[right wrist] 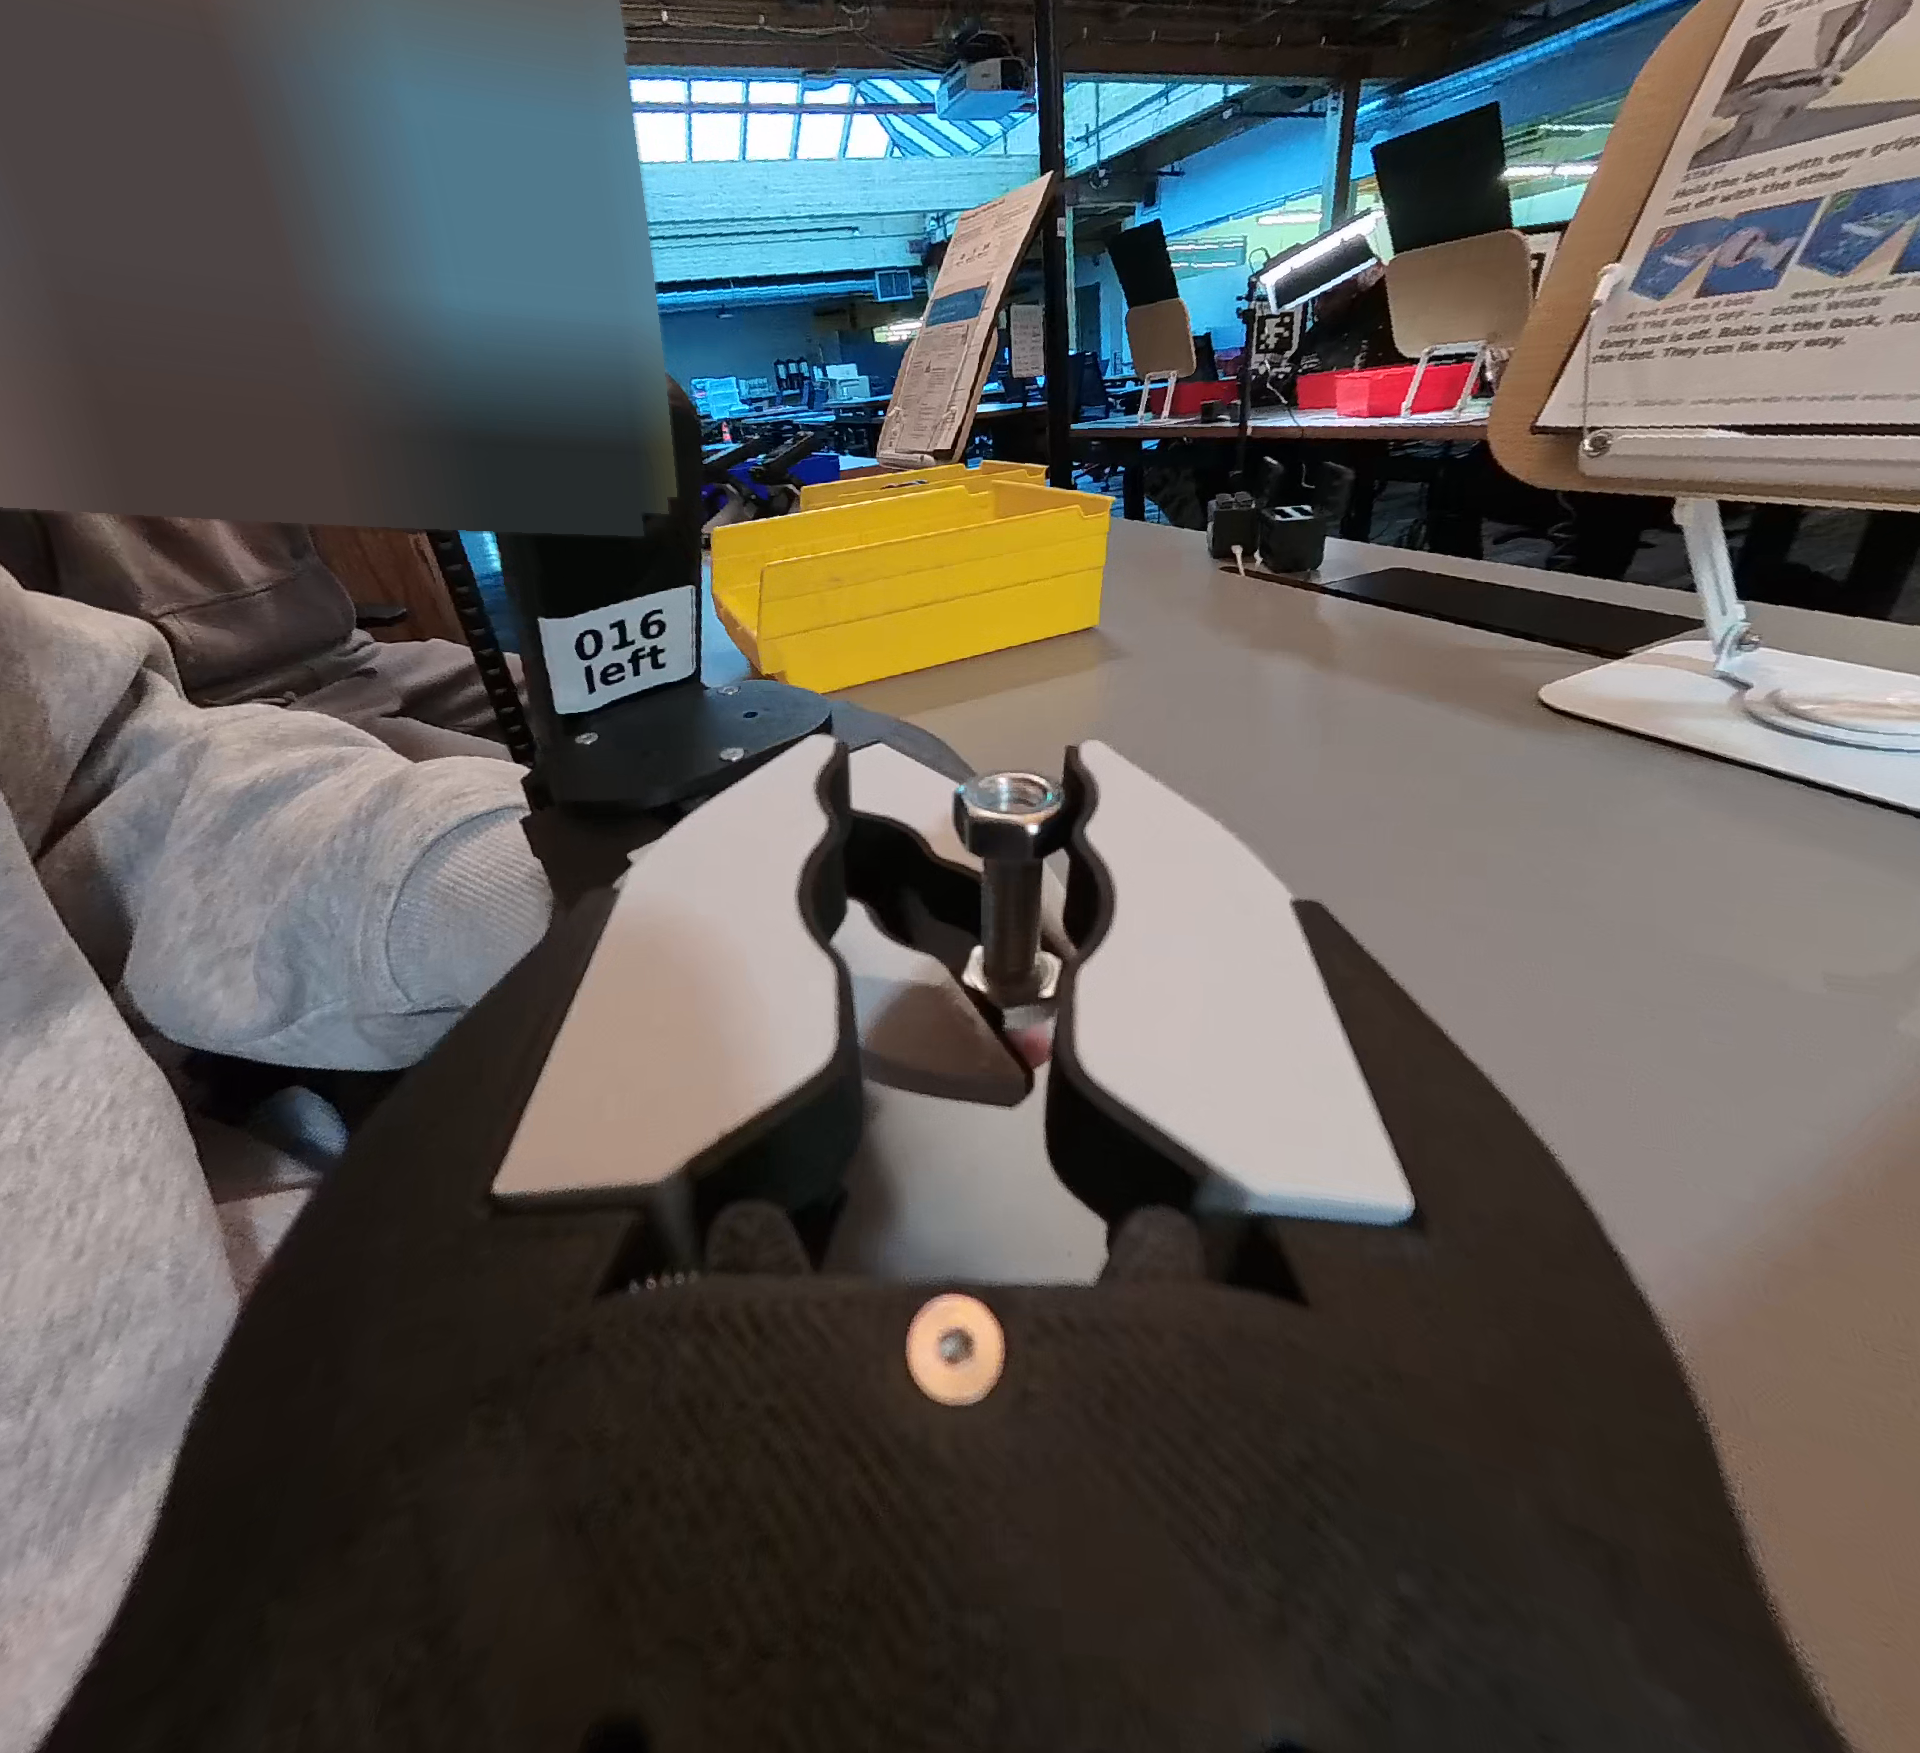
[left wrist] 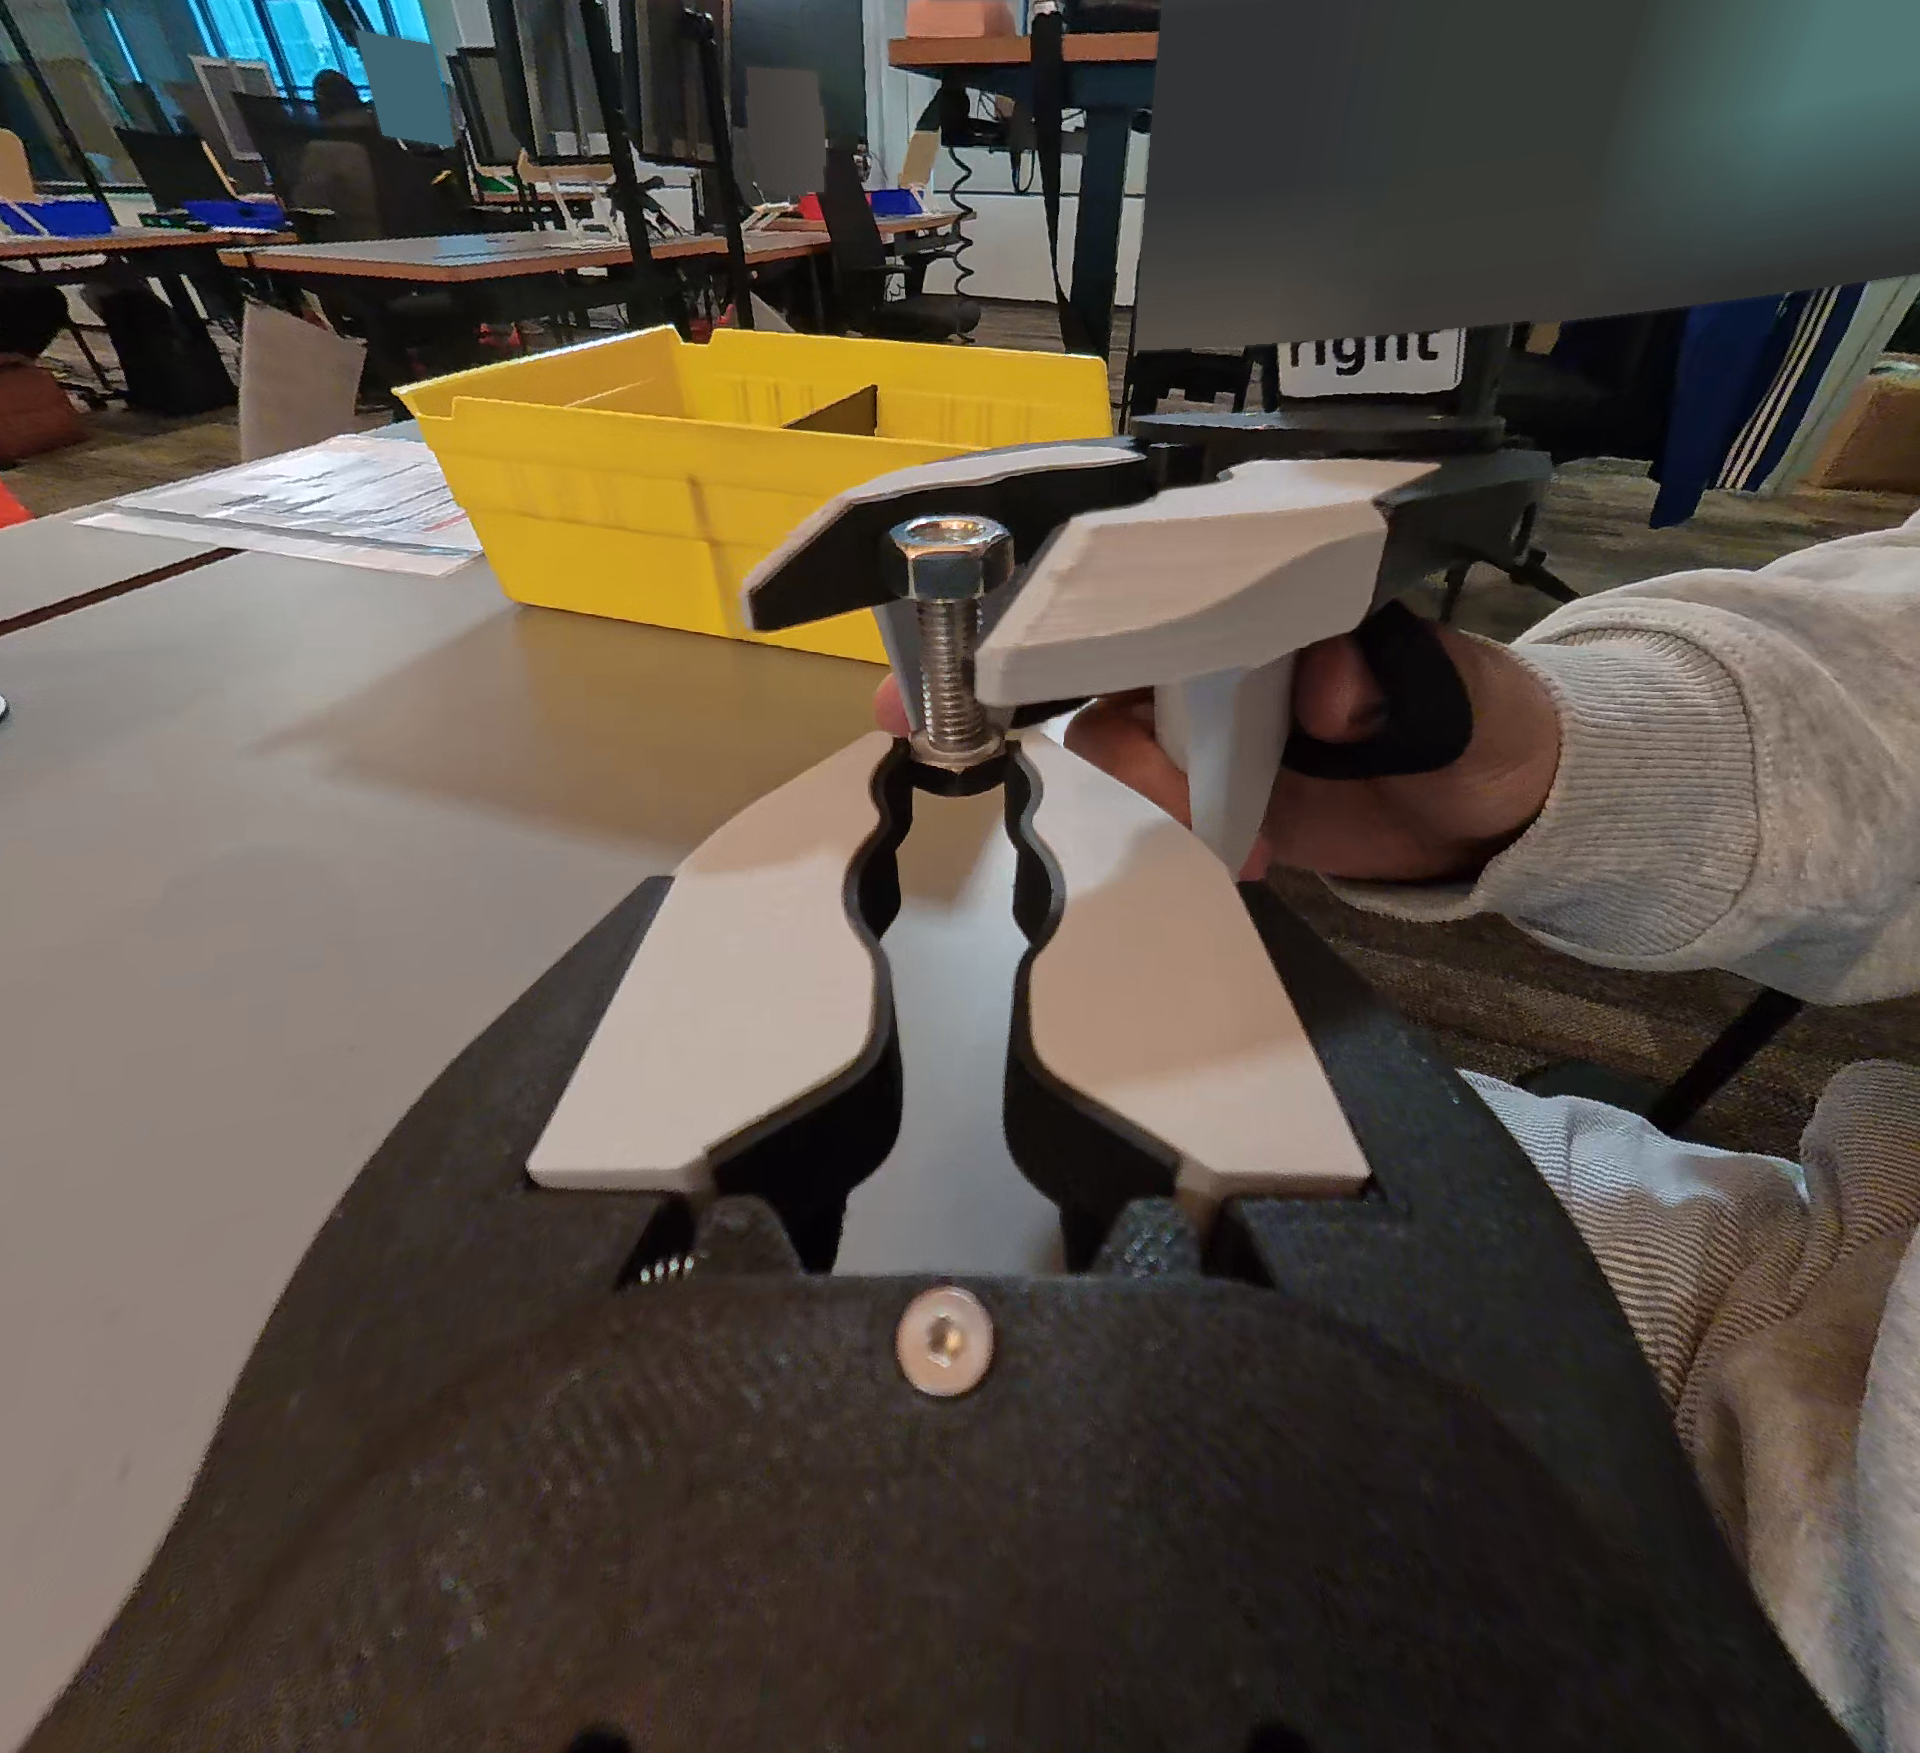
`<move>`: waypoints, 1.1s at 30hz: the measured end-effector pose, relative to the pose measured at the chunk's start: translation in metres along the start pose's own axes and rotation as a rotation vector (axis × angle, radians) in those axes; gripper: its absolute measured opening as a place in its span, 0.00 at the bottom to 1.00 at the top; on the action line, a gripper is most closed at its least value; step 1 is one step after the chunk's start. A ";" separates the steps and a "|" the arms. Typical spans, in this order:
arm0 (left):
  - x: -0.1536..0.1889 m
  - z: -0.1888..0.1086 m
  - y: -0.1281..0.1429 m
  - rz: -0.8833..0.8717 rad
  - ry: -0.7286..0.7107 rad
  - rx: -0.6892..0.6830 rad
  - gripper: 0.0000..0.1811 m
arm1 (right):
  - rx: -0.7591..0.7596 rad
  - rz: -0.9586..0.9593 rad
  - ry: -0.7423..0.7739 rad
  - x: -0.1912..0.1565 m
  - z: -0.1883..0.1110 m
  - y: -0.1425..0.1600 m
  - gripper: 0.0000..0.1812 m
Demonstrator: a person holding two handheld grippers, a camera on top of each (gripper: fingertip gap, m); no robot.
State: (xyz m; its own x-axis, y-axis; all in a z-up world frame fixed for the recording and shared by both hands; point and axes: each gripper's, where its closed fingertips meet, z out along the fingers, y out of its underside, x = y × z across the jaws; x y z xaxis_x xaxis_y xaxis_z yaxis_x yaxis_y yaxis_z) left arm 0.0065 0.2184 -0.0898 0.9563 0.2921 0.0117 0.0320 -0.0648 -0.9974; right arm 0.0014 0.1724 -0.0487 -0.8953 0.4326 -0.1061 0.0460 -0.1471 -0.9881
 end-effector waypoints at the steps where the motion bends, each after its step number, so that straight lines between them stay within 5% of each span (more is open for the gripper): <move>1: 0.000 0.000 0.000 0.000 -0.001 0.001 0.09 | 0.003 0.010 -0.002 0.000 0.000 0.000 0.21; 19: -0.026 -0.006 0.000 -0.077 -0.115 0.011 0.09 | 0.019 -0.021 0.079 0.012 -0.005 -0.004 0.23; 33: -0.009 0.000 0.005 0.007 -0.044 -0.041 0.09 | 0.007 0.008 0.056 0.010 -0.003 -0.001 0.22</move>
State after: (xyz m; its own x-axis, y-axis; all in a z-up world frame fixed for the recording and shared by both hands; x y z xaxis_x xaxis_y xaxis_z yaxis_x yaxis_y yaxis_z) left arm -0.0017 0.2151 -0.0948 0.9430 0.3327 0.0009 0.0383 -0.1060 -0.9936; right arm -0.0061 0.1790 -0.0494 -0.8687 0.4805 -0.1203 0.0496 -0.1573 -0.9863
